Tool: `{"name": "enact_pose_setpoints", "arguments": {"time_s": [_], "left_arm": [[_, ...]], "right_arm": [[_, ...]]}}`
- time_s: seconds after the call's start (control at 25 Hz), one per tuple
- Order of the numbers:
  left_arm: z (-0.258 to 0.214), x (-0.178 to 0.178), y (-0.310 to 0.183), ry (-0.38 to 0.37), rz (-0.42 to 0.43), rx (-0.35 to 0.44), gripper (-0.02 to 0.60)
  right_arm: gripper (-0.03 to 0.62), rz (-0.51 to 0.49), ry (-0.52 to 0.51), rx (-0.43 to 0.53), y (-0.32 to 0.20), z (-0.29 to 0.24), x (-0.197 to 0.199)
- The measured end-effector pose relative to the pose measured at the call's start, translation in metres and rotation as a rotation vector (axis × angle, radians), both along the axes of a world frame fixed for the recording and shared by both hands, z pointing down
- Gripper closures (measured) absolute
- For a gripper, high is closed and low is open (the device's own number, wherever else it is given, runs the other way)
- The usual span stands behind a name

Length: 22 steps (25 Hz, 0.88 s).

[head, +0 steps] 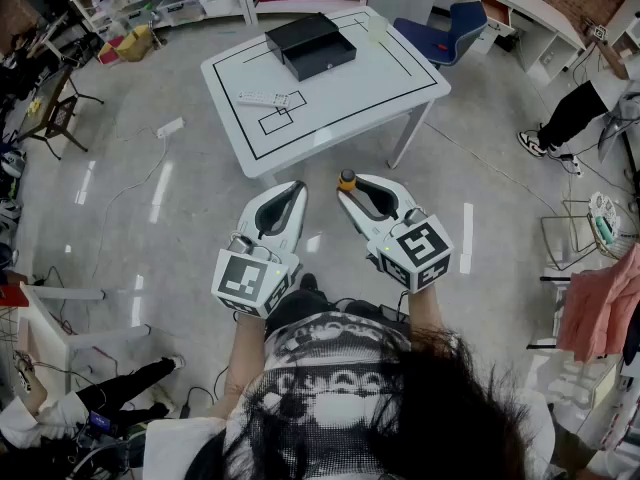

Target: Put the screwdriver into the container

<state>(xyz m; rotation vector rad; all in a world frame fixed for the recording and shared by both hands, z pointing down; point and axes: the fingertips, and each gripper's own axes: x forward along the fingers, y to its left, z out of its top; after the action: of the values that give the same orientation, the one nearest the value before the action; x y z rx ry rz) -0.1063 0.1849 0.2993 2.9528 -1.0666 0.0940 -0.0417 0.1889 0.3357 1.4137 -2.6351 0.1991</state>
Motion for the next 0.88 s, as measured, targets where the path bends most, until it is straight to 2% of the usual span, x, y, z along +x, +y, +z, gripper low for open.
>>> {"name": "enact_pose_setpoints", "arguments": {"time_s": [0.32, 0.88], "left_arm": [[0.004, -0.016, -0.015, 0.008, 0.013, -0.007, 0.581], [0.011, -0.073, -0.061, 0.016, 0.041, -0.017, 0.581]], "right_arm": [[0.480, 0.001, -0.007, -0.011, -0.015, 0.004, -0.019], [0.480, 0.014, -0.006, -0.036, -0.061, 0.013, -0.079]]}}
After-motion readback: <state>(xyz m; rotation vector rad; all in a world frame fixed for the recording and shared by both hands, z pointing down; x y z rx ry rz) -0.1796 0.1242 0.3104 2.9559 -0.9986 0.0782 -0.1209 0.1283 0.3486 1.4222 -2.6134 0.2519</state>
